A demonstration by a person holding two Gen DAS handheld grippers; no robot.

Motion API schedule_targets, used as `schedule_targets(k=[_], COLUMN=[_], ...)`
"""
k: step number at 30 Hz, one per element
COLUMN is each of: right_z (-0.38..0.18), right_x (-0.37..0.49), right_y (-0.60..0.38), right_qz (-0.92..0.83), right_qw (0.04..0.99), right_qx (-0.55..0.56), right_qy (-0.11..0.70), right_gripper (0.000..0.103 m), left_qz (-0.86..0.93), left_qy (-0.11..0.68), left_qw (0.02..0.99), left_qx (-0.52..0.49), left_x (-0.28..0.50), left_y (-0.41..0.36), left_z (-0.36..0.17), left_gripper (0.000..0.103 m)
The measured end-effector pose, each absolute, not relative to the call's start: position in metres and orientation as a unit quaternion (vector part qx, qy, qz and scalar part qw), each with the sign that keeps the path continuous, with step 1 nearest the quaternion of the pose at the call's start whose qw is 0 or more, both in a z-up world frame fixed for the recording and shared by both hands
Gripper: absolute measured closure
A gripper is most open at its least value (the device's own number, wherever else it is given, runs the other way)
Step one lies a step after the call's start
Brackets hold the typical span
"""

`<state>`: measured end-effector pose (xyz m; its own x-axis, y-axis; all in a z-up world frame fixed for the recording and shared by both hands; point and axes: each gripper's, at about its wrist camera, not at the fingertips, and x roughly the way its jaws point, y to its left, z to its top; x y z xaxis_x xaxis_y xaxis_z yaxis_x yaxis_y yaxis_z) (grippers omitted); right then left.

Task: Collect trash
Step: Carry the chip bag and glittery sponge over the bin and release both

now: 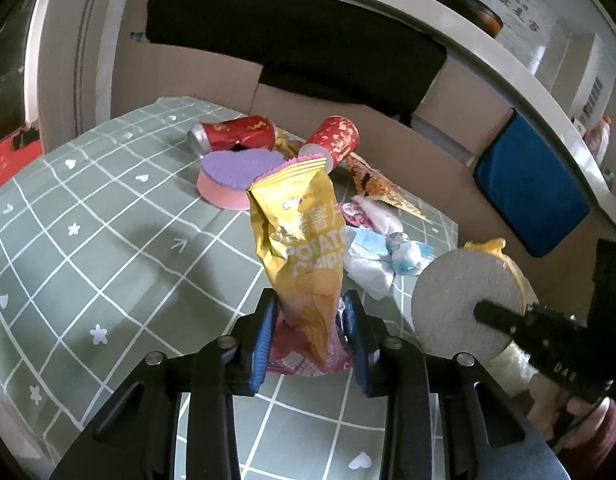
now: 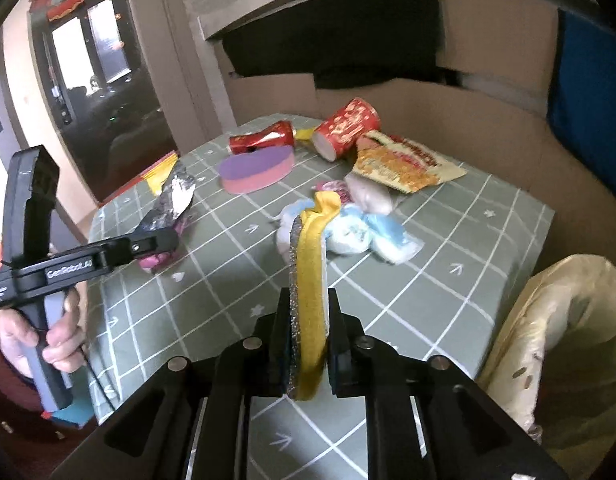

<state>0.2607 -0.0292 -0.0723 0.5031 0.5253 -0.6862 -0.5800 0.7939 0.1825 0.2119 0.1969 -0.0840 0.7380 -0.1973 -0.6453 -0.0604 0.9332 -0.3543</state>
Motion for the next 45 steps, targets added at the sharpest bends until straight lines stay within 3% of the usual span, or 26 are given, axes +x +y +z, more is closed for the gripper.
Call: schedule_targets(k=[12, 25, 33, 45], right_z=[-0.022, 0.03, 0.037, -0.002], right_x=[0.245, 0.211, 0.199, 0.216], right_y=[-0.073, -0.183, -0.232, -0.267], right_qz=[0.281, 0.175, 0.119, 0.085], right_qw=[0.909, 0.957, 0.969, 0.963], right_qx=[-0.026, 0.014, 0.022, 0.057], right_qy=[0.307, 0.23, 0.216, 0.25], right_gripper=[0.09, 0.09, 0.09, 0.09], left_qz=[-0.072, -0.176, -0.219, -0.241], left_qy=[0.298, 0.256, 0.26, 0.315], left_qw=[0.944, 0.949, 0.939, 0.917], left_qx=[-0.118, -0.059, -0.053, -0.04], left_x=[0.214, 0.228, 0.242, 0.267], left_y=[0.132, 0.006, -0.056, -0.094], left_z=[-0.019, 0.026, 0.02, -0.03], left_gripper=[0.069, 0.069, 0.069, 0.069])
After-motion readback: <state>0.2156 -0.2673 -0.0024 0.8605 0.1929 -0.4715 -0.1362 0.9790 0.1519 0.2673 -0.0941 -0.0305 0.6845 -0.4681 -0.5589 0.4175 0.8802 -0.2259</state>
